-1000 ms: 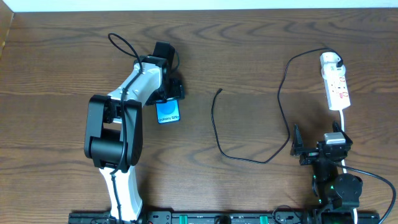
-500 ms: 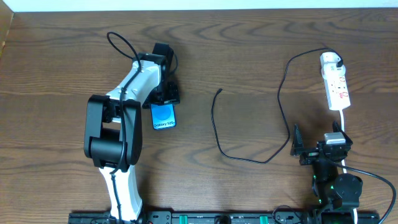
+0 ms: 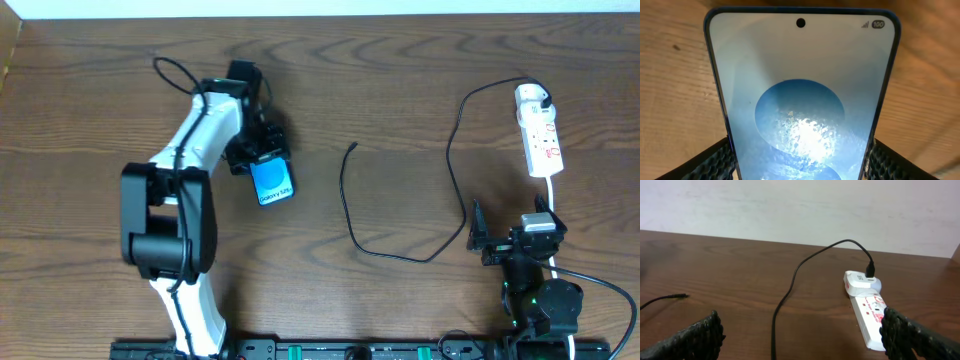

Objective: Plug charger to phone and switch on socket
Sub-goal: 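Lift the phone upright with the left gripper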

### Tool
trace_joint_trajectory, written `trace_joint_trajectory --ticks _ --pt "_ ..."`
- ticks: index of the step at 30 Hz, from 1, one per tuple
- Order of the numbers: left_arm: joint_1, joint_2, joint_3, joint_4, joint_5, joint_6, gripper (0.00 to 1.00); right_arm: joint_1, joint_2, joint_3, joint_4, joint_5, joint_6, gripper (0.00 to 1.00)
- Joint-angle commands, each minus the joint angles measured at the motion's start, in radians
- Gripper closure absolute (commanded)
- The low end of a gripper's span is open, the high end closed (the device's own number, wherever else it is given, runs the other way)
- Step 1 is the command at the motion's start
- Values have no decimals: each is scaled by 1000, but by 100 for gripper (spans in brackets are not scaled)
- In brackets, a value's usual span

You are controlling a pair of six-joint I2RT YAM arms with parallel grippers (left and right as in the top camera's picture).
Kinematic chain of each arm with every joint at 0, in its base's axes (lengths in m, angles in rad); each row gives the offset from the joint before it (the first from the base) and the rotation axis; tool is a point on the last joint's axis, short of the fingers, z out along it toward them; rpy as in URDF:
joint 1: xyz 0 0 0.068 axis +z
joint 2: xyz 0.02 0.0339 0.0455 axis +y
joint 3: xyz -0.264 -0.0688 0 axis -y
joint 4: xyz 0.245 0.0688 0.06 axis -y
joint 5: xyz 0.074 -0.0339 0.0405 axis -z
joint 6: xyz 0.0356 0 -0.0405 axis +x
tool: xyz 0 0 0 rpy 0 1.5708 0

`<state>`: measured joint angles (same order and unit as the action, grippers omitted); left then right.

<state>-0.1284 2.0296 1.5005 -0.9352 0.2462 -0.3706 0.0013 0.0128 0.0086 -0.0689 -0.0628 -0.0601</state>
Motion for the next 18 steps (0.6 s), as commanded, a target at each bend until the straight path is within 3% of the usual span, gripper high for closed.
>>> trace_joint_trajectory --ticks 1,10,18 --pt "42 -90 37 -1 130 -40 28 0 -5 -3 -2 4 -8 1" --pt "93 -225 37 -2 233 -214 28 0 -5 -3 -2 4 -8 1" --pt "165 -244 37 -3 556 -357 28 0 -5 -3 -2 4 -8 1"
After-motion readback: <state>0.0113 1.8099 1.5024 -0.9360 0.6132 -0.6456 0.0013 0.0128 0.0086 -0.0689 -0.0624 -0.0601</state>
